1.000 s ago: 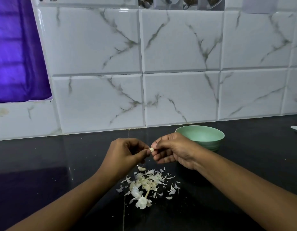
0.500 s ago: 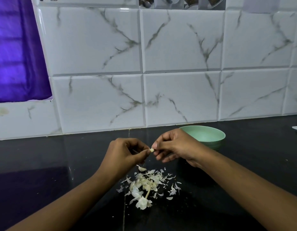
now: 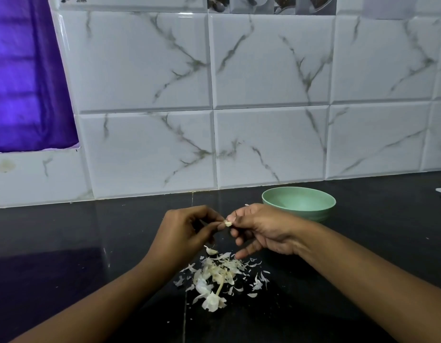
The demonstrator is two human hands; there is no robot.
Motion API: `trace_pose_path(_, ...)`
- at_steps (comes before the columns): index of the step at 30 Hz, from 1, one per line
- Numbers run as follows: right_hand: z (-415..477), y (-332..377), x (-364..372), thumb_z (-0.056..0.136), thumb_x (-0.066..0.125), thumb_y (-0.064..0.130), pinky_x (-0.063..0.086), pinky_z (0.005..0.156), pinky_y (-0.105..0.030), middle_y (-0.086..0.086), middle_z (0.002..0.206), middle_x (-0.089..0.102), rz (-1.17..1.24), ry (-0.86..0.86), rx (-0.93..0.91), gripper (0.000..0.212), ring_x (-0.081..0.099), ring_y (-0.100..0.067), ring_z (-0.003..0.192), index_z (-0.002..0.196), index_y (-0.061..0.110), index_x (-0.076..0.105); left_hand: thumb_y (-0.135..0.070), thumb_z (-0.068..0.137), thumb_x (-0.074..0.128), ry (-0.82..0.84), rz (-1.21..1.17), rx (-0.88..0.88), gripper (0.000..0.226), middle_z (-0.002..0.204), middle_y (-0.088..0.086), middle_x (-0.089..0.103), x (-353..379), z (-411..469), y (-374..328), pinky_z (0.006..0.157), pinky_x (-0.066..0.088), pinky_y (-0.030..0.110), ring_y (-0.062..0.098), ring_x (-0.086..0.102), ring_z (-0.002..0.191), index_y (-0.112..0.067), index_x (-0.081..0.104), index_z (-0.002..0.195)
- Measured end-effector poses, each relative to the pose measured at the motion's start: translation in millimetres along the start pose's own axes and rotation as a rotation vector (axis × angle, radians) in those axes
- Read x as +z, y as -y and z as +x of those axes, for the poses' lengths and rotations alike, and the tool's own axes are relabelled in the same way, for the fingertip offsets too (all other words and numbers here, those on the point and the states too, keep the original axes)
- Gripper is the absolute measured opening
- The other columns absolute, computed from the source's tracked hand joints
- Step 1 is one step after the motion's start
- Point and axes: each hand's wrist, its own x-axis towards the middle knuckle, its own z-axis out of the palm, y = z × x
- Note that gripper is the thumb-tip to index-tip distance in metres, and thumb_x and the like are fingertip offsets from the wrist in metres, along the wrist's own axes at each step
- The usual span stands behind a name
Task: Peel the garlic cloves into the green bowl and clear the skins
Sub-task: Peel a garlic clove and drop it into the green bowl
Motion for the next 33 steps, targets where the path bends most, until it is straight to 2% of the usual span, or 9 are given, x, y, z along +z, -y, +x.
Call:
trace_pose_path(3,1,-3,5,0.095,0.053,0.011,0.057,0.052,-0.029,-0.002,0.069,0.055,-0.156,-0.083,-0.101,0.010,0.056,-0.007,0.052,0.096,0.003,0.059,-0.022,0.075,0.075,-0.034,-0.129,-0.094,0.005,0.068,-0.007,0.072,0,2,2,0.057,0.055,0.024,0.012,0.068,0.055,-0.025,0.071,0.076)
trace_pose_path(6,1,-2,1,0.088,0.062,0.003,0.055,0.056,-0.027,-0.002,0.076,0.060,-0.294,-0.150,-0.178,0.016,0.062,-0.010,0.060,0.104,0.003,0.059,-0.024,0.073,0.075,-0.076,-0.191,-0.136,0.005,0.068,-0.002,0.072,-2,4,2,0.056,0.056,0.028,0.016,0.069,0.055,-0.021,0.072,0.076)
trace_pose_path(11,-2,5,-1,0.084,0.067,0.007,0.054,0.055,-0.024,-0.002,0.070,0.067,-0.217,-0.193,-0.234,0.002,0.066,-0.011,0.059,0.085,0.008,0.065,-0.016,0.076,0.078,-0.111,-0.136,-0.137,0.006,0.062,-0.004,0.071,-2,2,0,0.051,0.047,0.015,0.011,0.068,0.052,-0.018,0.073,0.073)
trace_pose_path(14,-1,6,0,0.084,0.068,0.008,0.053,0.054,-0.021,-0.003,0.067,0.069,-0.150,-0.215,-0.255,0.005,0.066,-0.010,0.057,0.080,0.007,0.066,-0.017,0.076,0.078,-0.136,-0.094,-0.119,0.007,0.058,-0.007,0.070,-1,1,-2,0.050,0.045,0.011,0.007,0.067,0.053,-0.019,0.073,0.072)
trace_pose_path(22,2,-1,11,0.086,0.063,0.000,0.054,0.051,-0.021,-0.001,0.058,0.065,-0.059,-0.276,-0.296,0.013,0.062,-0.008,0.050,0.074,0.006,0.064,-0.016,0.075,0.080,-0.189,-0.028,-0.092,0.009,0.062,-0.017,0.069,2,-1,-5,0.054,0.048,0.012,0.003,0.066,0.057,-0.019,0.073,0.069)
trace_pose_path(26,6,-7,19,0.087,0.061,0.002,0.051,0.048,-0.022,-0.003,0.059,0.061,-0.050,-0.356,-0.365,0.016,0.055,-0.008,0.048,0.072,0.008,0.063,-0.017,0.075,0.079,-0.221,-0.013,-0.102,0.010,0.062,-0.014,0.070,6,-2,-5,0.056,0.055,0.023,0.005,0.067,0.058,-0.020,0.073,0.068)
trace_pose_path(30,11,-10,22,0.085,0.063,0.007,0.055,0.054,-0.031,0.001,0.057,0.056,-0.049,-0.392,-0.367,0.014,0.051,-0.006,0.049,0.072,0.011,0.062,-0.015,0.078,0.077,-0.210,-0.128,-0.161,0.011,0.061,-0.003,0.071,7,-1,-8,0.058,0.055,0.022,0.011,0.069,0.058,-0.017,0.071,0.068)
trace_pose_path(33,11,-10,21,0.084,0.063,0.006,0.055,0.053,-0.030,0.002,0.057,0.052,-0.042,-0.369,-0.358,0.013,0.049,-0.004,0.049,0.073,0.011,0.061,-0.010,0.080,0.073,-0.175,-0.353,-0.284,0.008,0.063,0.008,0.071,9,-1,-9,0.061,0.056,0.028,0.019,0.070,0.061,-0.008,0.071,0.072)
